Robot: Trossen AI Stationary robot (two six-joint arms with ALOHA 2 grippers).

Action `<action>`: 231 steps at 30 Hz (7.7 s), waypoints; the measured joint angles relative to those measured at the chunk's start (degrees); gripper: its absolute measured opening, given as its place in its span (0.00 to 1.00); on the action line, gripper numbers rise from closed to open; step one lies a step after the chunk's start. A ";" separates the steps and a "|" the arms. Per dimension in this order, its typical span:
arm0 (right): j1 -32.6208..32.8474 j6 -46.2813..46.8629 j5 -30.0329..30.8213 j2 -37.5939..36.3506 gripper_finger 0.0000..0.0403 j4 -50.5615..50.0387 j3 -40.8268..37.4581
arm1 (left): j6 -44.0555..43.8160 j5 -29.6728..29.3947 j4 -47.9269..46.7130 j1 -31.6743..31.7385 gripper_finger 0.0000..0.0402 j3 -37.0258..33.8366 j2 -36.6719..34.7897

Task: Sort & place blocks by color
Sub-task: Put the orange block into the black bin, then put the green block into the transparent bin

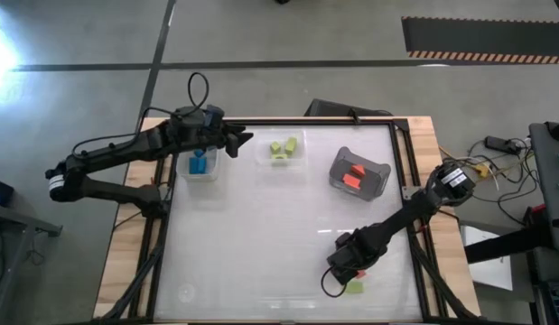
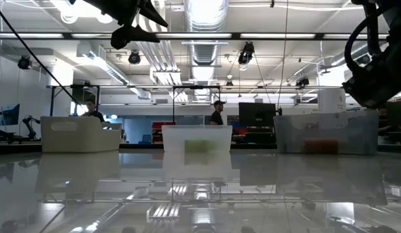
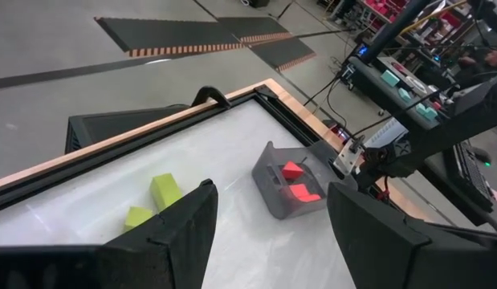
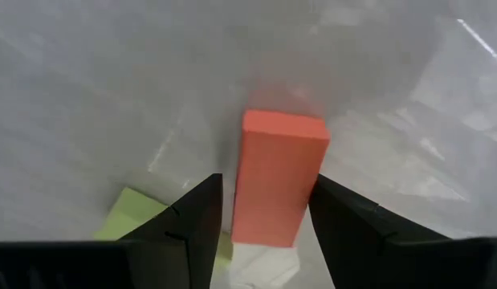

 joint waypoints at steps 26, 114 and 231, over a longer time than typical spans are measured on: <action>-4.87 -9.22 0.52 -7.80 0.29 -5.35 -2.04 | -0.08 -0.20 0.00 -0.02 0.54 0.00 0.00; -61.87 -89.77 11.69 -4.29 0.29 -18.44 2.12 | 1.56 -0.17 0.00 -0.04 0.54 -0.02 -0.02; 26.70 -26.62 37.51 0.36 0.47 19.34 -5.21 | -6.48 -16.93 69.92 -37.51 0.54 1.16 18.01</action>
